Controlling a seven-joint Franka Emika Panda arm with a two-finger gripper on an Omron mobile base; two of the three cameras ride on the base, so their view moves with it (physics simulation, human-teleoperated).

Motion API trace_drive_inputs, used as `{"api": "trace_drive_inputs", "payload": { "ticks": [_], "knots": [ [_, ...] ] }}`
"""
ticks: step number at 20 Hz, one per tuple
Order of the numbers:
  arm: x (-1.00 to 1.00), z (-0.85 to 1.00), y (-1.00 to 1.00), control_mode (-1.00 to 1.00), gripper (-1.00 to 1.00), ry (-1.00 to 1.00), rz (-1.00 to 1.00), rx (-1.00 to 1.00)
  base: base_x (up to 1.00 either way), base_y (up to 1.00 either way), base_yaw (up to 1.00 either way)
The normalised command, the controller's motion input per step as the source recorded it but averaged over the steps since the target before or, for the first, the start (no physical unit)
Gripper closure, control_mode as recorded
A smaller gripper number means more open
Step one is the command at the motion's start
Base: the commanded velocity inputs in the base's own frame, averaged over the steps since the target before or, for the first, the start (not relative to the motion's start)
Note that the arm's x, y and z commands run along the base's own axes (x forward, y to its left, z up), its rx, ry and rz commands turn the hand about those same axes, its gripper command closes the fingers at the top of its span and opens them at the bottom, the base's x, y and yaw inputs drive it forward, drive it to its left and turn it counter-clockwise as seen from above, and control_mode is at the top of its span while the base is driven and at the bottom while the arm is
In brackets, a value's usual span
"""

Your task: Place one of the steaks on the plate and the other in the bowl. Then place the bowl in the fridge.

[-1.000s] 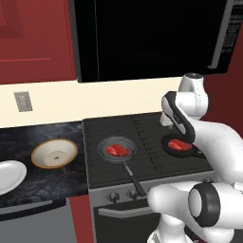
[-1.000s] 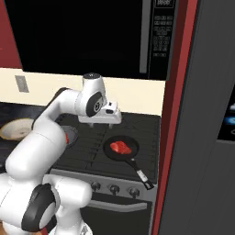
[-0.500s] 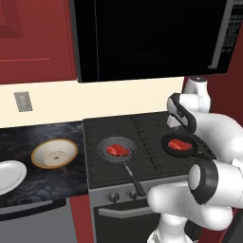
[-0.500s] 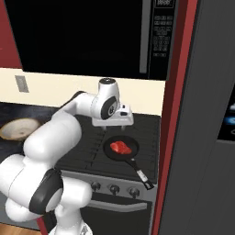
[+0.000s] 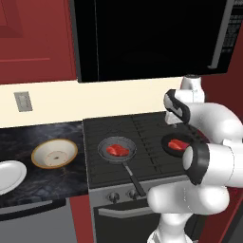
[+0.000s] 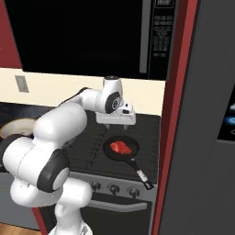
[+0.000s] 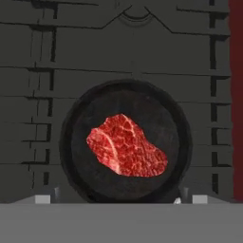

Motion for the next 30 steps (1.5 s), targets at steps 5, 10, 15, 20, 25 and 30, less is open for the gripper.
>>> {"api": "trace_drive_inputs", "payload": {
  "ticks": [5, 10, 15, 20, 25, 30],
  "knots": [
    [0.23, -0.31, -0.03, -1.00, -1.00, 0.17, -0.29, 0.00, 0.00, 0.00, 0.00],
    [0.10, -0.28, -0.16, -1.00, -1.00, 0.08, -0.27, 0.01, 0.00, 0.00, 0.00],
    [-0.11, -0.04, -0.28, -1.00, -1.00, -0.01, -0.23, 0.16, 0.00, 0.00, 0.00],
    [-0.13, -0.01, -0.07, -1.00, -1.00, 0.00, -0.14, 0.15, 0.00, 0.00, 0.00],
    [0.00, -0.13, 0.00, -1.00, -1.00, 0.02, -0.05, 0.02, 0.00, 0.00, 0.00],
    [0.00, -0.18, 0.00, -1.00, -1.00, 0.02, -0.04, 0.00, 0.00, 0.00, 0.00]
  ]
}}
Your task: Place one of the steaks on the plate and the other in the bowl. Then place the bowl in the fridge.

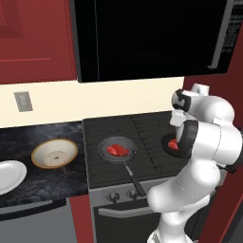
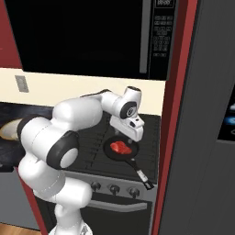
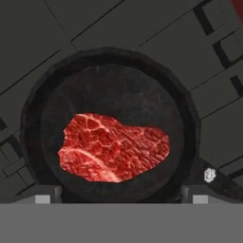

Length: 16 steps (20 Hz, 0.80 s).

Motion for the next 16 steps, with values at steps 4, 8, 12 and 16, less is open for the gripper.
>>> {"api": "trace_drive_inputs", "payload": {
  "ticks": [4, 8, 12, 16],
  "knots": [
    [-0.07, -0.09, -0.03, -1.00, -1.00, 0.00, 0.27, 0.01, 0.00, 0.00, 0.00],
    [-0.06, -0.13, 0.00, -1.00, -1.00, 0.00, 0.28, 0.00, 0.00, 0.00, 0.00],
    [-0.01, -0.17, 0.00, -1.00, -1.00, 0.01, 0.39, 0.00, 0.00, 0.00, 0.00],
    [0.11, -0.31, -0.03, -1.00, -1.00, 0.03, 0.47, -0.04, 0.00, 0.00, 0.00]
  ]
}}
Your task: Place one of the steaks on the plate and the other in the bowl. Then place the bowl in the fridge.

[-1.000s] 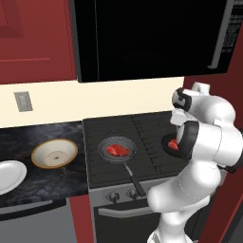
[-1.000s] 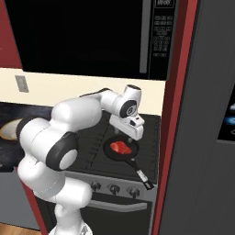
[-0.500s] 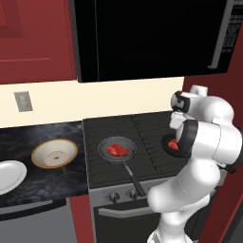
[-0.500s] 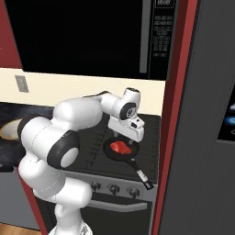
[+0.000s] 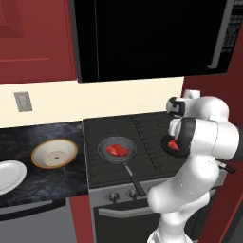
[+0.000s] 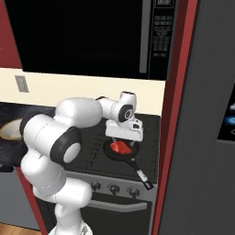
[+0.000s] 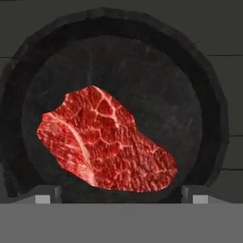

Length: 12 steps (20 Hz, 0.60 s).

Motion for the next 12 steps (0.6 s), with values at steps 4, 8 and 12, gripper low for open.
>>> {"api": "trace_drive_inputs", "payload": {
  "ticks": [4, 8, 12],
  "knots": [
    [0.19, -0.27, -0.12, -1.00, -1.00, -0.02, 0.61, -0.01, 0.00, 0.00, 0.00],
    [-0.13, -0.14, -0.08, -1.00, -1.00, -0.05, 0.75, 0.00, 0.00, 0.00, 0.00],
    [-0.18, -0.13, -0.09, -1.00, -1.00, 0.00, 0.67, 0.00, 0.00, 0.00, 0.00]
  ]
}}
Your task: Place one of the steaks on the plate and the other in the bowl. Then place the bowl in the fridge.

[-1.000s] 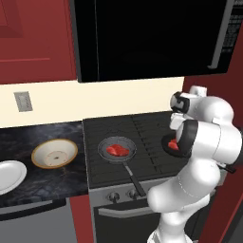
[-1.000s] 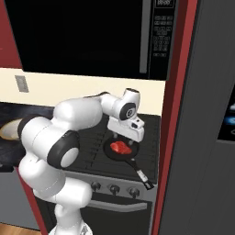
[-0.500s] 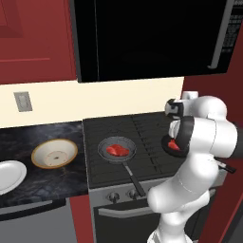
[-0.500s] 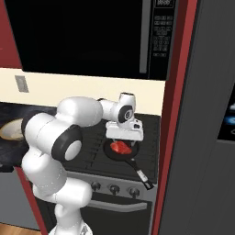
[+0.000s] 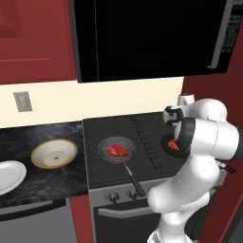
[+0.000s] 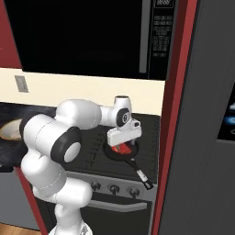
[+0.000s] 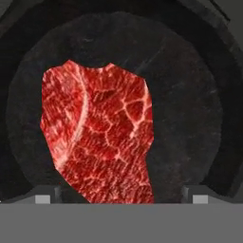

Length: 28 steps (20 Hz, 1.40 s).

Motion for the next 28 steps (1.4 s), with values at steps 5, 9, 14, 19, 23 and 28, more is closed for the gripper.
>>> {"api": "trace_drive_inputs", "payload": {
  "ticks": [5, 9, 14, 19, 23, 28],
  "knots": [
    [-0.06, -0.09, -0.06, -1.00, -1.00, -0.02, 0.47, 0.01, 0.00, 0.00, 0.00],
    [0.21, 0.00, 0.00, -1.00, -1.00, 0.00, 0.26, 0.03, 0.00, 0.00, 0.00],
    [0.11, -0.02, 0.00, -1.00, -1.00, -0.01, 0.16, 0.00, 0.00, 0.00, 0.00],
    [0.00, -0.19, 0.00, -1.00, -1.00, 0.00, 0.07, 0.00, 0.00, 0.00, 0.00],
    [0.00, -0.16, -0.02, -1.00, -1.00, 0.00, 0.03, 0.00, 0.00, 0.00, 0.00],
    [-0.22, -0.04, -0.18, -1.00, -1.00, 0.00, 0.00, 0.00, 0.00, 0.00, 0.00]
  ]
}}
